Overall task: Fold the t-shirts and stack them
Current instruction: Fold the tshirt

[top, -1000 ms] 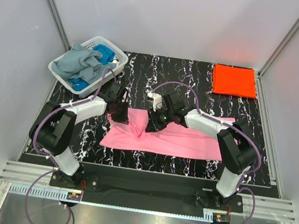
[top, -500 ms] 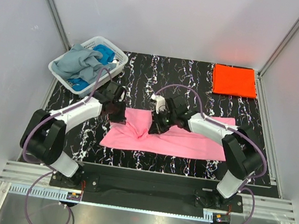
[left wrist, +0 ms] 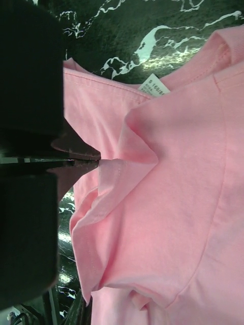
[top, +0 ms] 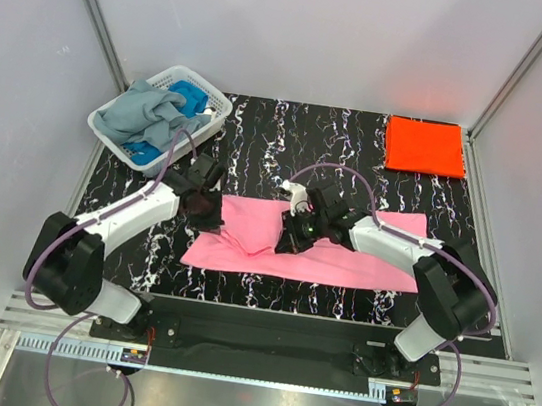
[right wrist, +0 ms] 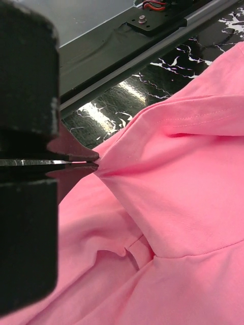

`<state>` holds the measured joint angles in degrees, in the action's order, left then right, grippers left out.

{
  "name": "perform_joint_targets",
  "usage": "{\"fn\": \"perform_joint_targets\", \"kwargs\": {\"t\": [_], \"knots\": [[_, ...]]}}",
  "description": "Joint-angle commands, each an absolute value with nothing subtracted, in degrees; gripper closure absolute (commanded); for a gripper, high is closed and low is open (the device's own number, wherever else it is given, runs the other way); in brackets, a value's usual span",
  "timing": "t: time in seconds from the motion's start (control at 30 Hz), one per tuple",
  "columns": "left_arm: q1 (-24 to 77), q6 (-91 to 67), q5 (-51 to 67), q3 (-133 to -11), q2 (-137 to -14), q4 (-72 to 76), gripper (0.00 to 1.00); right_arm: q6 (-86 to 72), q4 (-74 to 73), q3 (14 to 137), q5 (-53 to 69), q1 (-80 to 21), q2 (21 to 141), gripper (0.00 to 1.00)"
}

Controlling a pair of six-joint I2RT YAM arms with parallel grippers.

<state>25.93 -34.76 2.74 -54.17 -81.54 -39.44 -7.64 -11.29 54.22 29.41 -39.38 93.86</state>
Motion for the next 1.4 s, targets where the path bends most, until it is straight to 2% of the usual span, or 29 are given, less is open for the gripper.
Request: {"fn": "perform_joint_targets", "kwargs": {"t": [0.0,0.5,0.53,0.6,0.63,0.67,0.8,0.87,1.03,1.37], "knots": [[27.0,-37.0,1.1,-52.6,-78.2,-40.6,1.0,-8.8,-8.8,52.8,29.4,-40.2,91.0,1.0],[29.9,-37.4,1.0,-49.9,-78.1,-41.1,1.0,-10.5,-5.6,52.2,30.1,-40.6,92.6,1.0],[30.0,-36.7,1.4,-50.0,-77.9,-40.3,0.99,-10.5,-5.6,52.3,30.1,-40.6,92.6,1.0],[29.7,-35.1,1.1,-50.3,-77.5,-38.7,0.9,-10.5,-5.8,52.4,30.0,-40.6,92.8,1.0],[29.4,-34.5,0.7,-51.2,-77.9,-38.5,0.8,-10.5,-5.9,52.5,29.8,-40.6,92.9,1.0],[28.7,-33.8,0.3,-51.8,-78.3,-38.4,0.74,-10.5,-5.9,52.3,30.0,-40.5,93.1,1.0],[22.3,-33.2,7.6,-54.4,-80.4,-36.7,0.65,-10.9,-6.7,51.3,30.9,-40.7,93.4,1.0],[22.0,-33.3,8.2,-55.5,-81.3,-36.4,0.6,-10.9,-7.8,50.7,29.7,-40.7,92.8,0.92],[22.1,-33.4,13.1,-54.4,-83.9,-32.4,0.55,-10.3,-11.1,51.1,27.5,-40.7,90.8,0.73],[22.1,-33.7,15.0,-52.1,-87.4,-28.7,0.53,-10.8,-13.4,53.7,26.9,-40.6,88.3,0.71]]}}
